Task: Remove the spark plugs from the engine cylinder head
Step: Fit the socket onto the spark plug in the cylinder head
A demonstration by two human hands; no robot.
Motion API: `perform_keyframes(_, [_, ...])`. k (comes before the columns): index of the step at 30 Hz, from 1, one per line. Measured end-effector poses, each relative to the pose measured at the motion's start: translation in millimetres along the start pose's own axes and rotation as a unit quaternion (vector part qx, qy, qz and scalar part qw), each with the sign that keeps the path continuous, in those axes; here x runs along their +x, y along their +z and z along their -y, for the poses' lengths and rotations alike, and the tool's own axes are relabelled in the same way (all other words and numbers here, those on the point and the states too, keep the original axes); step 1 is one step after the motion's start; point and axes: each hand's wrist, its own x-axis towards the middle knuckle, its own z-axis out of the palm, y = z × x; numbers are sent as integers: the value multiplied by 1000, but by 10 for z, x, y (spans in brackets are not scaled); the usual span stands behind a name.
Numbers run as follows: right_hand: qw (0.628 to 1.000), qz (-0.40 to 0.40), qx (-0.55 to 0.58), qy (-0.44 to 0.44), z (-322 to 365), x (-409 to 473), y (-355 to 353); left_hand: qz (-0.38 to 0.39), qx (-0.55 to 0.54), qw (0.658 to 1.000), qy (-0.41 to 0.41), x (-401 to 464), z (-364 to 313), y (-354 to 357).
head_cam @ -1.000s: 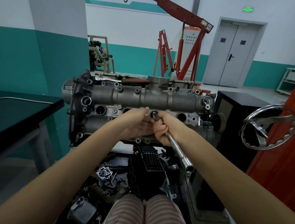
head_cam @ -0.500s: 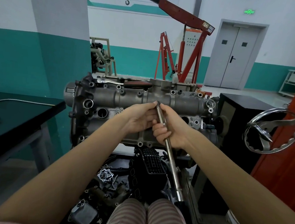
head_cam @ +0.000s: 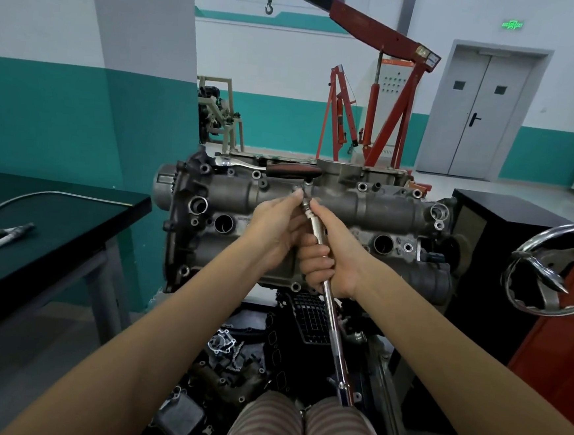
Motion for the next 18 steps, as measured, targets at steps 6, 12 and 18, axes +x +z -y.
perform_keyframes(6, [999, 20, -31, -7, -16, 72, 229, -53, -53, 997, 34, 2, -313, -270])
perform_keyframes(12, [998, 61, -9, -18, 19, 246, 646, -136, 8, 990, 45, -33, -744, -699])
perform_keyframes(18, [991, 65, -87, -82, -89, 633, 1425, -86, 298, 949, 58, -297, -1066, -1246])
